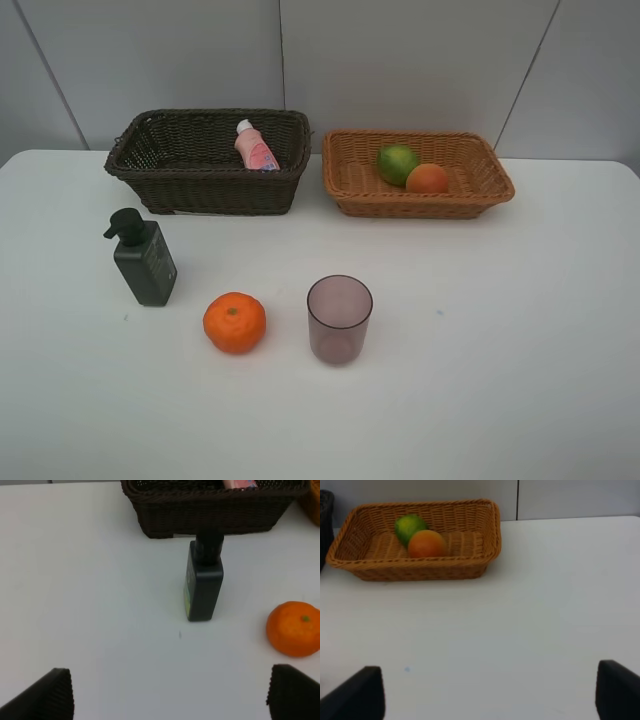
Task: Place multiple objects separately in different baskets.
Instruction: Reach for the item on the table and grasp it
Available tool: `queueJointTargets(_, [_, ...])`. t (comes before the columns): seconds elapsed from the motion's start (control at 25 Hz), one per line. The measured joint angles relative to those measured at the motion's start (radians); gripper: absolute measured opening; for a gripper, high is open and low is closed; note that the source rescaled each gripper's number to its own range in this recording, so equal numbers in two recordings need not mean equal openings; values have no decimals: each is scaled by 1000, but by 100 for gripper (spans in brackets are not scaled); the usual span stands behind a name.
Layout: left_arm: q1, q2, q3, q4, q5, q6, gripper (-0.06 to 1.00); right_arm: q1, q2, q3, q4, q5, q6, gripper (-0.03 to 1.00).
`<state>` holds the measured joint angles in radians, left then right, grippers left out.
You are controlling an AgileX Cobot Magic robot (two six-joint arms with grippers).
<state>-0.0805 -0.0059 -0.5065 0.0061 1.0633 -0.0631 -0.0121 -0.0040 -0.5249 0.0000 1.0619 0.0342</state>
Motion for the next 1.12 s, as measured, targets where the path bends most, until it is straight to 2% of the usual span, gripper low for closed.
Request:
queueJointTargets(0.16, [0,41,-30,-12,-64,0,100,0,0,0,0,0,0,79])
queueJointTargets(0.28, [0,164,-77,-13,-153,0,100,0,0,0,0,0,0,79])
queueJointTargets(0.4, [0,349,-128,-17,-191,9,100,0,0,0,0,0,0,79])
queueJointTargets(0.8, [-2,968,-369,-49,-161,19,100,0,0,0,0,0,0,79])
queueJointTargets(0.96, [-53,1170,-462,-53,-158,6,100,0,0,0,0,0,0,79])
queueJointTargets(1.12, [-107,1339,-563,-15,-117,-56,100,0,0,0,0,0,0,79])
